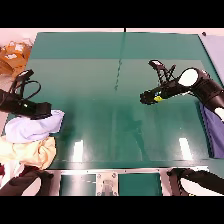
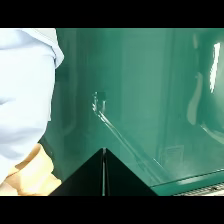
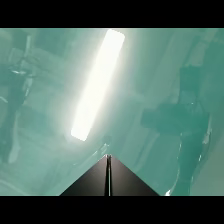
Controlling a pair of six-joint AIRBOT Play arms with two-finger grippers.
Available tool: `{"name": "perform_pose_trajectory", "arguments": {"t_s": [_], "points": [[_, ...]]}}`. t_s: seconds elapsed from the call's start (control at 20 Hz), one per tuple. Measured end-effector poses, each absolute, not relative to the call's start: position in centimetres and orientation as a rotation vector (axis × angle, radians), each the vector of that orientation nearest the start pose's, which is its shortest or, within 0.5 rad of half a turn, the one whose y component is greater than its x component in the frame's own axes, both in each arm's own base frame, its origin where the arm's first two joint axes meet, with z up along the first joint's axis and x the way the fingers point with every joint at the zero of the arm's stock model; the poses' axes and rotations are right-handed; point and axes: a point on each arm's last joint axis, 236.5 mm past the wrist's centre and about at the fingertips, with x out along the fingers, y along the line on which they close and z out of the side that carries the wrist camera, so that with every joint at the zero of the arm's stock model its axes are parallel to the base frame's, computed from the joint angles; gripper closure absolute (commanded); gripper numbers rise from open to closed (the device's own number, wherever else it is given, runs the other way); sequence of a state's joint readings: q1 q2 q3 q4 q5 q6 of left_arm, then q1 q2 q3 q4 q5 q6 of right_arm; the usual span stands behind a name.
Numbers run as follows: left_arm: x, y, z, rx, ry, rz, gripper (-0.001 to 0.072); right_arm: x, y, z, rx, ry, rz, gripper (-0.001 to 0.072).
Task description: Fold the shirts.
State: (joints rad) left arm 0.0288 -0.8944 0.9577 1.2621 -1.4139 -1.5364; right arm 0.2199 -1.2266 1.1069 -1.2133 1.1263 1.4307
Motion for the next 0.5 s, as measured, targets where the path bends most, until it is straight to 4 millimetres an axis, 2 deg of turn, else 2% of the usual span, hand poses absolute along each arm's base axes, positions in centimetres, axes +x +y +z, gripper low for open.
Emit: {"name": "perform_pose_trajectory", "arguments": {"t_s": [0.05,0.1,0.15,0.25,0.35,0.5], "points": [[26.5,-6.2,5.7,-0.231,1.330,-0.220,0.0669,35.1,15.5,2.5,0.079,1.236,0.461,0.0687],[26.6,-6.0,5.6,-0.219,1.330,-0.215,0.0364,35.1,15.5,2.5,0.078,1.236,0.461,0.0687],[26.5,-5.5,5.5,-0.201,1.332,-0.202,-0.0013,35.1,15.5,2.5,0.079,1.236,0.460,0.0686],[26.7,-3.6,5.1,-0.132,1.331,-0.140,-0.0013,35.1,15.5,2.5,0.079,1.236,0.460,0.0686],[26.9,-0.7,4.3,-0.038,1.330,-0.043,-0.0013,35.1,15.5,2.5,0.079,1.236,0.460,0.0686],[26.5,2.8,1.3,0.070,1.347,0.070,-0.0013,35.1,15.5,2.5,0.079,1.236,0.460,0.0687]]}}
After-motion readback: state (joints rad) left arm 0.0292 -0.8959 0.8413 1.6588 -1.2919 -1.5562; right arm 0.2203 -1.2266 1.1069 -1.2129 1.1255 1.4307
